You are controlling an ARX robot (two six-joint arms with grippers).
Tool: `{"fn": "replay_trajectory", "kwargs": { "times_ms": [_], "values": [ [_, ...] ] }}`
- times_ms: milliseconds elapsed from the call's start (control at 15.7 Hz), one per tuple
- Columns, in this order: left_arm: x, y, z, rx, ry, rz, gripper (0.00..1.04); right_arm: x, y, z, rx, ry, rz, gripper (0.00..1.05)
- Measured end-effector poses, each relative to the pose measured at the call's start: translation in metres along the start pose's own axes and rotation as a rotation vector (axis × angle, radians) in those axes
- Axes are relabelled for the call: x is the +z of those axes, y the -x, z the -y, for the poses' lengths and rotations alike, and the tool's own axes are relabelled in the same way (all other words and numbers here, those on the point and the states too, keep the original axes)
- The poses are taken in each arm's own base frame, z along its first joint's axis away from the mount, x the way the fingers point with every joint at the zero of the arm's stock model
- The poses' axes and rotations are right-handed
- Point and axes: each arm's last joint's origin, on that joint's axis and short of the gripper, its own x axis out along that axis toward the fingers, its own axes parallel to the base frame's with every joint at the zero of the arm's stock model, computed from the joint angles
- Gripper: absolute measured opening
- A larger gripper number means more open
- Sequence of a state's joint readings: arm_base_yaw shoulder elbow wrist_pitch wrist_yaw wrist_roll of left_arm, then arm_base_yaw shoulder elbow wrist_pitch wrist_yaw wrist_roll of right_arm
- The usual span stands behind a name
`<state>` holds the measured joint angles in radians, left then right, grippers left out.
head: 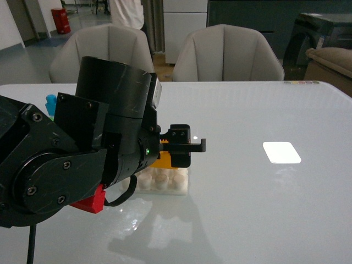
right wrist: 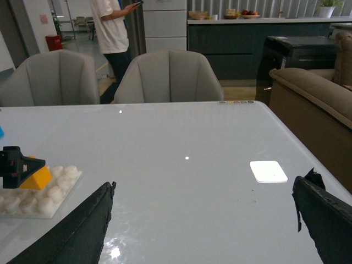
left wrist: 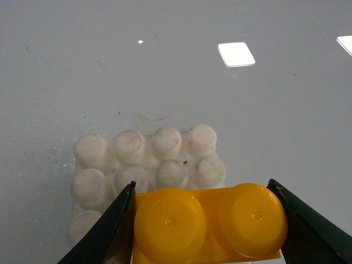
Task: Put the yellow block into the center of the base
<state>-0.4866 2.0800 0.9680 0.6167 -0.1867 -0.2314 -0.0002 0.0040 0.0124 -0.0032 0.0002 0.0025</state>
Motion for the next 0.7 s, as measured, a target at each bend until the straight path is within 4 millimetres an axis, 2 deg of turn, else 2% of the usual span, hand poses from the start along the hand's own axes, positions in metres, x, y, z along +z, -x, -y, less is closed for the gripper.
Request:
{"fn": "replay_trajectory", "kwargs": {
  "times_ms": [64,191,382,700],
  "values": [
    [0.002,-0.011,0.001,-0.003,-0.013,0.011,0.62,0.0,0.0,0.0,0.0,0.0,0.0,0.98],
    [-0.007,-0.019,-0.005,-0.022,-0.061,-0.009,0.62,0.0,0.0,0.0,0.0,0.0,0.0,0.98],
    [-0.011,-0.018,-0.014,-0.006,-0.067,-0.022,0.62,0.0,0.0,0.0,0.0,0.0,0.0,0.98],
    [-0.012,-0.018,-0.017,0.003,-0.065,-0.026,0.62,0.0,0.0,0.0,0.0,0.0,0.0,0.98]
  ]
}}
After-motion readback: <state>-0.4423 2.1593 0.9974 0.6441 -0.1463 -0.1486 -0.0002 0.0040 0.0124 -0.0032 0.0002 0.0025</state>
